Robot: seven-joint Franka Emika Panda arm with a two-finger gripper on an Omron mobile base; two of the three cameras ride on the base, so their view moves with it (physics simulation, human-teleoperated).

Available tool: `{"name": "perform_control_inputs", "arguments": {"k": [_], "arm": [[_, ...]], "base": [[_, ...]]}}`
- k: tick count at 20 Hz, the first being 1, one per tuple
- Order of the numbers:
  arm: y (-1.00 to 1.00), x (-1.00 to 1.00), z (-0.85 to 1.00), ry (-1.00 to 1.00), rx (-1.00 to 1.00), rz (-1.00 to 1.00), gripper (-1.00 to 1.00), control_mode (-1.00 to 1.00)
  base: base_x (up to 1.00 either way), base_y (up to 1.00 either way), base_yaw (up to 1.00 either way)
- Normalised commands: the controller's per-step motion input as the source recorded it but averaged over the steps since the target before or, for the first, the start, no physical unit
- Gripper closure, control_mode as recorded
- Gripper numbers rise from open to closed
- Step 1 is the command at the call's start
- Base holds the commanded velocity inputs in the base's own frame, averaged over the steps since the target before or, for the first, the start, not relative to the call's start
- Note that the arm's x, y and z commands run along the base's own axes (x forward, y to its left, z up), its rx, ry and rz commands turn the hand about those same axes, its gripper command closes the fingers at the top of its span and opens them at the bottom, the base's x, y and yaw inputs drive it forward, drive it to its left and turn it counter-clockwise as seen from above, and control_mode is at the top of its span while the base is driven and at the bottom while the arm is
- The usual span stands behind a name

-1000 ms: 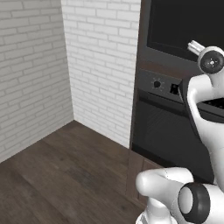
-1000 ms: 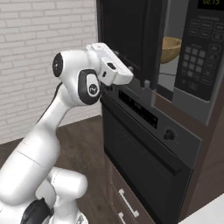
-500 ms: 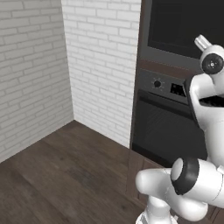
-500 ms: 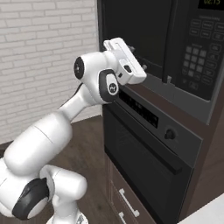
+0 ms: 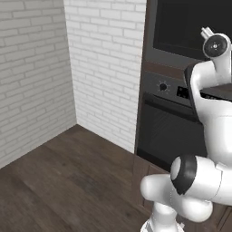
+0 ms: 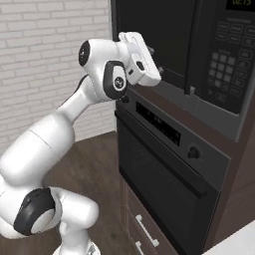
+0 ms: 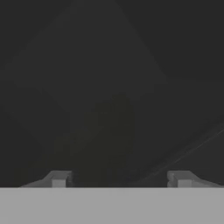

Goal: Pick the lemon wedge from the sink and place it in the bowl. Then pick the bowl and place it in the microwave. Then close the microwave door and press the start button.

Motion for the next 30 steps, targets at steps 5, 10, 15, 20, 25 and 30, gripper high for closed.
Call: {"name": "perform_control_inputs", "arguments": {"k": [5,10,15,20,25,30], "arm": [[0.33,-0.89,0.09,-0.24,-0.11,-0.04,-1.0,-1.0],[0.05,-0.85,0.25,0.02,-0.07,-0.01,-1.0,-1.0],[0.0,-0.71,0.29,0.07,-0.17,-0.08,-1.0,-1.0],[0.18,-0.36,0.03,0.38,-0.25,-0.02,1.0,-1.0],[-0.05,-0.56,-0.01,0.2,-0.1,0.0,1.0,-1.0],[-0.09,-0.82,-0.01,-0.03,-0.05,-0.03,1.0,-1.0]], "base": [[0.0,0.0,0.0],[0.0,0.0,0.0],[0.0,0.0,0.0],[0.0,0.0,0.0],[0.0,0.0,0.0],[0.0,0.0,0.0]]}}
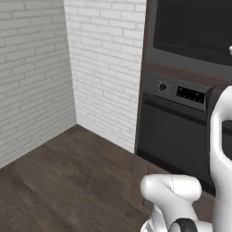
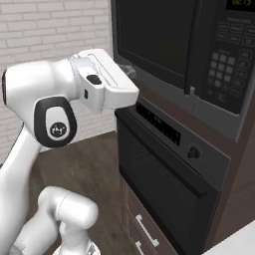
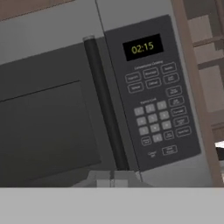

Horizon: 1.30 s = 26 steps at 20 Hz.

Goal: Pick the lemon wedge from the sink and place it in the bowl. Then pick the bowl and place it in the microwave. Then close the microwave door and press the start button.

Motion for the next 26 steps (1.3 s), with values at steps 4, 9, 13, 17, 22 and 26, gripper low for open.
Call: {"name": "perform_control_inputs", "arguments": {"k": [4,9,13,17,22,26], "arm": [[-0.2,-0.39,-0.16,-0.04,-0.07,-0.09,1.0,-1.0],[-0.13,-0.21,-0.25,0.0,-0.12,-0.1,1.0,-1.0],[-0.06,-0.24,-0.09,-0.01,-0.09,-0.12,1.0,-1.0],[-0.13,-0.04,0.0,0.0,-0.01,-0.1,1.0,-1.0],[-0.08,0.01,-0.06,0.05,0.0,-0.02,1.0,-1.0],[0.0,0.0,-0.12,0.05,0.03,0.1,1.0,-1.0]], "base": [[0.0,0.0,0.0],[0.0,0.0,0.0],[0.0,0.0,0.0],[0.0,0.0,0.0],[0.0,0.0,0.0],[0.0,0.0,0.0]]}}
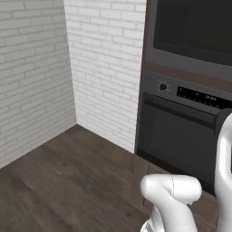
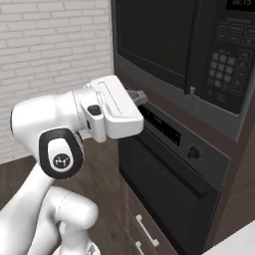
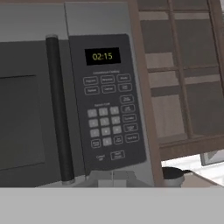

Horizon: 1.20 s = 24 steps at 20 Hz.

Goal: Pick the lemon wedge from the sink and place it in the bowl. Then pick the bowl and place it in the microwave. Then close the microwave door and press the start button.

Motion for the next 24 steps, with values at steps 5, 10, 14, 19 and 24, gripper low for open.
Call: {"name": "perform_control_inputs", "arguments": {"k": [5,10,14,19,24], "arm": [[0.0,0.05,0.0,0.0,0.02,0.11,1.0,-1.0],[-0.01,0.17,0.0,0.0,0.0,0.09,1.0,-1.0],[-0.2,0.13,0.0,0.0,0.01,0.03,1.0,-1.0],[-0.3,0.08,0.0,0.0,0.03,0.01,1.0,-1.0],[-0.16,0.07,-0.01,0.05,0.0,0.0,1.0,-1.0]], "base": [[0.0,0.0,0.0],[0.0,0.0,0.0],[0.0,0.0,0.0],[0.0,0.0,0.0],[0.0,0.0,0.0]]}}
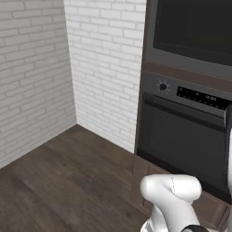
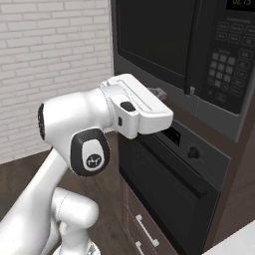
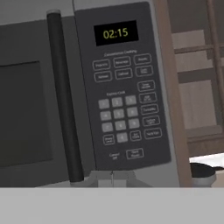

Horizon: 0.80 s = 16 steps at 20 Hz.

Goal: Pick the lemon wedge from the sink and place it in the bowl. Then pick the bowl and place it in the microwave. Then close the microwave door and press the start button.

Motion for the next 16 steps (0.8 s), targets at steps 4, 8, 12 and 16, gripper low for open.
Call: {"name": "perform_control_inputs", "arguments": {"k": [4,8,12,16], "arm": [[-0.2,0.11,-0.01,0.03,0.0,0.0,1.0,-1.0],[-0.3,0.09,0.0,0.01,0.0,0.0,1.0,-1.0],[-0.28,0.02,0.0,0.0,0.0,0.0,1.0,-1.0],[-0.35,0.0,0.0,0.0,0.0,0.0,1.0,-1.0]], "base": [[0.0,0.0,0.0],[0.0,0.0,0.0],[0.0,0.0,0.0],[0.0,0.0,0.0]]}}
